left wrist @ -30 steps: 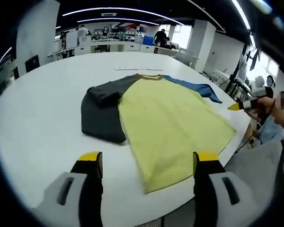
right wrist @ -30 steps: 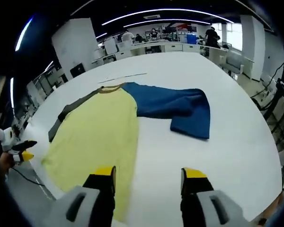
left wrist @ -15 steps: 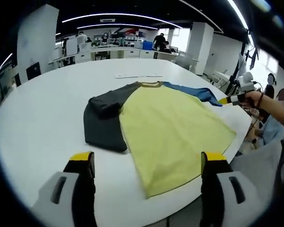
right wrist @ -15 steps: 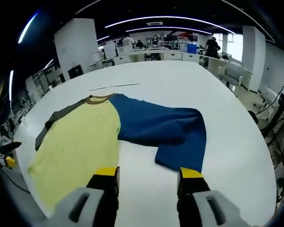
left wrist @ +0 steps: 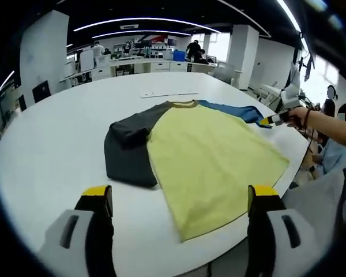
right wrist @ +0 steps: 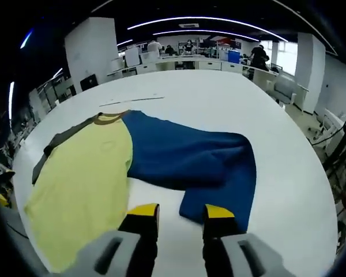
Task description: Fold the garment on the visible template until the final outline fits inside the template.
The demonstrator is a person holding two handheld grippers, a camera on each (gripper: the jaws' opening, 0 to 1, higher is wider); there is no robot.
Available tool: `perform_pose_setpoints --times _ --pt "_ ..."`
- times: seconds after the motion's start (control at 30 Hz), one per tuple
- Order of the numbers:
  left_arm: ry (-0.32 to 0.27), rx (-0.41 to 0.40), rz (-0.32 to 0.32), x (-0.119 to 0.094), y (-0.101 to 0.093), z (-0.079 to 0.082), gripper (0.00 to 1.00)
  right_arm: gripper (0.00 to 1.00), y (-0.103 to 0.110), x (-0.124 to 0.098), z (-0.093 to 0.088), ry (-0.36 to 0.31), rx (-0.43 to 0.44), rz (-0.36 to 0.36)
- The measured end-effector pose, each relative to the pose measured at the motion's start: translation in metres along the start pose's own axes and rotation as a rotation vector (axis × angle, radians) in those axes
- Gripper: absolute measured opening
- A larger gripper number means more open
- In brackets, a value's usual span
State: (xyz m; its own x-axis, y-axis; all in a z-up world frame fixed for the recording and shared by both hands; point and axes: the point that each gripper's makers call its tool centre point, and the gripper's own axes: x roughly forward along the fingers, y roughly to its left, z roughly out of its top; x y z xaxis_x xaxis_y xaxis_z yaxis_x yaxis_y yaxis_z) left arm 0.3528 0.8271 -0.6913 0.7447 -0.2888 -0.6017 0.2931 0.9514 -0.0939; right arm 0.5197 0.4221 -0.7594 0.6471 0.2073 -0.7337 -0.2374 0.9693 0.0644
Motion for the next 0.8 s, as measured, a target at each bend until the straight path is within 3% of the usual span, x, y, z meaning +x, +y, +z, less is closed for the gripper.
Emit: perform_pose_setpoints --times 0.27,0.53,0.8 --pt "0.006 0.005 0.015 0.000 0.005 -0.001 0.89 0.17 -0.003 0.008 -0.007 0.045 0.011 -0.021" --pt "0.010 -0.001 0.020 0.002 0.007 -0.002 0.87 0.01 -0.014 0.003 -0.008 0.059 -0.033 -0.054" --pt "0.015 0.000 0.014 0.002 0.006 -0.002 0.86 0.00 -0.026 -0.007 -0.016 0.080 -0.059 -0.056"
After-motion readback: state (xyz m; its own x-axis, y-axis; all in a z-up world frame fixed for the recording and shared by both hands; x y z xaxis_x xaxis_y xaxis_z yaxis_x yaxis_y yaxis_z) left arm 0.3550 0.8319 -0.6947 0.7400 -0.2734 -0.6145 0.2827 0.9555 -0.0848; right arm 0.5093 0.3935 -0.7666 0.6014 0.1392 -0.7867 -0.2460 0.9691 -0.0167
